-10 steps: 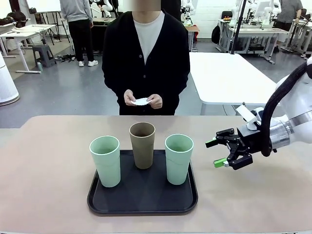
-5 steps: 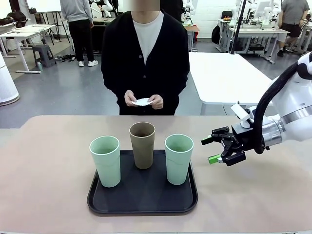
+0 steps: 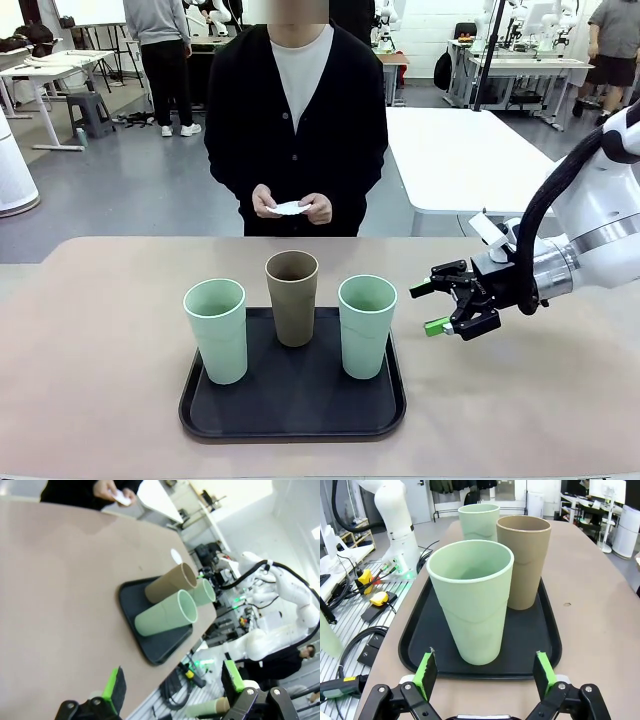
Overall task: Place coasters on the table and set cups on them.
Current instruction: Pick up one Reusable plastic cup and place it on a coaster set by the human.
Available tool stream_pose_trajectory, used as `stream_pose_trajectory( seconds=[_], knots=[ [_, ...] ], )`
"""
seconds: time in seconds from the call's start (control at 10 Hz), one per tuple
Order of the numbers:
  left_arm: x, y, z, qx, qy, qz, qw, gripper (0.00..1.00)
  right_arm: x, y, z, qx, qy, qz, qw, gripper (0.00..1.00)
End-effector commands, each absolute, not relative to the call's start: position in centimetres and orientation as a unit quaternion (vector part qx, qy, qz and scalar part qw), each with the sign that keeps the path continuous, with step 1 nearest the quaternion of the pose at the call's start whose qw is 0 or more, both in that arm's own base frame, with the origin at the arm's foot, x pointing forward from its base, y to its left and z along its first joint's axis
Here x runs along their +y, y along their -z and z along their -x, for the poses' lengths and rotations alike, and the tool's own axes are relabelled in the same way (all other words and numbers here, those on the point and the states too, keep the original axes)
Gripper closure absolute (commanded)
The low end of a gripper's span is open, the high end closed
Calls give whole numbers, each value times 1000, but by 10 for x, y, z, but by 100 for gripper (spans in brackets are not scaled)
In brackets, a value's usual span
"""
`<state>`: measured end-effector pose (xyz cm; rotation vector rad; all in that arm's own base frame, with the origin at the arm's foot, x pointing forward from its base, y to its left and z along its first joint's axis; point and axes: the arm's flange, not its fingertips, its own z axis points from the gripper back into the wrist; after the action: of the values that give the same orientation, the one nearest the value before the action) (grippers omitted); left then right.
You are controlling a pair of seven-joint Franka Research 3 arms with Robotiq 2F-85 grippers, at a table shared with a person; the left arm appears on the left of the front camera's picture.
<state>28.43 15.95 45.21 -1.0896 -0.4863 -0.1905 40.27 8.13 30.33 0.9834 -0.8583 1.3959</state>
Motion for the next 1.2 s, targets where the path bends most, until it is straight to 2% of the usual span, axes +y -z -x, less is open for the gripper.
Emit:
stream_pose_trajectory(
  seconds=[0.0, 0.1, 0.3, 1.1],
  knots=[
    [161, -452, -284, -233, 93, 514, 821, 0, 81, -304, -402, -368, -595, -421, 577, 0],
    [161, -452, -284, -233, 93, 514, 821, 0, 81, -303, -403, -367, -596, -420, 577, 0],
    [161, -452, -284, -233, 93, 514, 821, 0, 76, -301, -407, -414, -591, -432, 541, 0],
    [161, -452, -284, -233, 93, 514, 821, 0, 114, -268, -411, -439, -593, -449, 505, 0]
  ],
)
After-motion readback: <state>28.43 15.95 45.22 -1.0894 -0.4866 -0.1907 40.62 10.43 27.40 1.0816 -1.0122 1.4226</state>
